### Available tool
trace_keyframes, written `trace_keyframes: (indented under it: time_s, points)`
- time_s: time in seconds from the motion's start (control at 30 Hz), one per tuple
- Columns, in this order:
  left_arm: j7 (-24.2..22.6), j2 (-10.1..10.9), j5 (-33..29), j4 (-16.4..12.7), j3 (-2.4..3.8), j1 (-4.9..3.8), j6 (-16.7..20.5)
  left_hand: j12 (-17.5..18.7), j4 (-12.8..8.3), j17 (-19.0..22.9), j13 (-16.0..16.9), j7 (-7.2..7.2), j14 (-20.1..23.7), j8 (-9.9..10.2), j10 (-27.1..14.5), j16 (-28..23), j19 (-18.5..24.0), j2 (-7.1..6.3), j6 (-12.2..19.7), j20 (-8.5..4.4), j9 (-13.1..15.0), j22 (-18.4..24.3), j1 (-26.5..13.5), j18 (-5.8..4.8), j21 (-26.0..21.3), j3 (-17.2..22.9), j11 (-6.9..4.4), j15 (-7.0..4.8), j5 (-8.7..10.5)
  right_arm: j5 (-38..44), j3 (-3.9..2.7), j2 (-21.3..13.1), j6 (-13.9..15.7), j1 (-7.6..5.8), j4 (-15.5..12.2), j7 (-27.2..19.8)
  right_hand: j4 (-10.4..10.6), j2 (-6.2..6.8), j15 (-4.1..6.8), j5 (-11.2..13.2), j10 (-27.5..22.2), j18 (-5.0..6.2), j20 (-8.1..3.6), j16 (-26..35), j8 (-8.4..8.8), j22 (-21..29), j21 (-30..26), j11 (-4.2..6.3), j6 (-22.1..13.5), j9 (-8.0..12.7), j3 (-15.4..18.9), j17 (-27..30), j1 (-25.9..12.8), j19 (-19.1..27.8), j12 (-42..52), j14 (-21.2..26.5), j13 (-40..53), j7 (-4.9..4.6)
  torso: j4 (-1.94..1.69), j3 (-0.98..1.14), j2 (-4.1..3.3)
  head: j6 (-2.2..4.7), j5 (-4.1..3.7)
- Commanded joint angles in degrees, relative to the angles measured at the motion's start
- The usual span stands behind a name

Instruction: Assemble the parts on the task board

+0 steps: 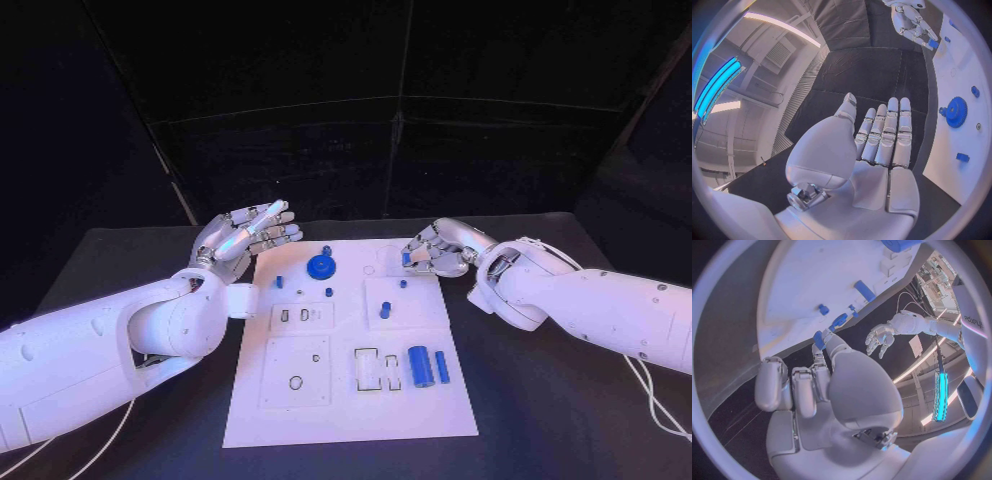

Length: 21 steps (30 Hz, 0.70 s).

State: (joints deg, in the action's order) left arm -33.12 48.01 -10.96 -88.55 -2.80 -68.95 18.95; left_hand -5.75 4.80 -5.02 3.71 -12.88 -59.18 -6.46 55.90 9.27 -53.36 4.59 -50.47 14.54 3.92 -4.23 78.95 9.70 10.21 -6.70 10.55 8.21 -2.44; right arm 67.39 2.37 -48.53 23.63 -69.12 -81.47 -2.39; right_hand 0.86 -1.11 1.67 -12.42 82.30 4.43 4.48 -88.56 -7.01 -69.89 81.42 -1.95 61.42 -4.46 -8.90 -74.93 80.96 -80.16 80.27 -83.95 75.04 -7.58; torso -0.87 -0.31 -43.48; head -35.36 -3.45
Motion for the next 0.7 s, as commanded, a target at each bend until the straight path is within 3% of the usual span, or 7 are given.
trace_keyframes:
  time_s: [0.03,0.27,0.47,0.7]
  points:
    - [-0.26,0.02,0.15,0.17,0.05,-0.11,-0.65,0.20,-0.35,0.10,-0.03,-0.32,-0.48,0.38,0.48,-0.24,-0.45,0.26,-0.32,-0.17,-0.04,0.09,0.63,0.71,-0.31,-0.01,-0.02,-0.05,-0.21,2.34,-0.06,1.27,3.94,-0.18,-2.00,3.71,-0.13,-0.49,0.35,0.28,0.28,-0.43,-0.20,-0.30,-0.29,-0.12,0.27,0.00,1.46,-0.39,-0.57,-12.39,-0.06,-0.16,0.21,-5.49,4.44,0.93,-0.21,-0.30,0.66,-0.29,0.46]
    - [-0.32,0.01,0.16,0.84,0.06,-0.13,-0.77,0.24,-0.46,0.11,-0.03,-0.31,-0.51,0.41,0.52,-0.28,-0.49,0.31,-0.35,-0.17,-0.04,0.11,0.75,0.71,-0.36,0.01,-0.03,-0.05,-0.21,5.01,-0.05,5.75,4.64,-0.18,-4.21,6.09,-0.16,-0.43,0.37,0.29,0.25,-0.43,-0.24,-0.28,-0.35,-0.10,0.26,0.04,1.61,-0.43,-0.65,-12.35,-0.19,-0.15,0.16,-5.48,4.40,0.96,-0.70,-0.57,1.14,-0.78,1.31]
    - [-0.26,-0.22,0.16,1.99,0.06,-0.23,-0.81,0.26,-0.57,0.12,-0.02,-0.30,-0.57,0.41,0.60,-0.31,-0.53,0.38,-0.44,-0.18,-0.03,0.14,0.87,0.70,-0.42,0.03,-0.05,-0.07,-0.20,6.61,0.02,11.54,3.71,-0.03,-2.65,7.21,-0.16,-0.51,0.40,0.31,0.21,-0.40,-0.26,-0.24,-0.36,0.01,0.22,0.06,1.65,-0.45,-0.79,-12.25,-0.26,-0.09,0.10,-5.46,4.35,0.99,-0.91,-0.78,1.39,-1.80,3.31]
    - [-0.27,-0.46,0.16,2.64,0.06,-0.43,-0.85,0.27,-0.61,0.13,-0.01,-0.29,-0.59,0.41,0.64,-0.32,-0.54,0.40,-0.47,-0.18,-0.02,0.14,0.90,0.70,-0.44,0.04,-0.05,-0.07,-0.21,8.34,0.06,15.30,1.97,1.20,-1.75,9.53,-0.20,-0.58,0.42,0.23,0.20,-0.40,-0.28,-0.23,-0.36,0.01,0.22,0.08,1.66,-0.46,-0.94,-12.24,-0.29,-0.09,0.08,-5.46,4.34,1.01,-0.89,-0.82,1.39,-2.31,4.59]
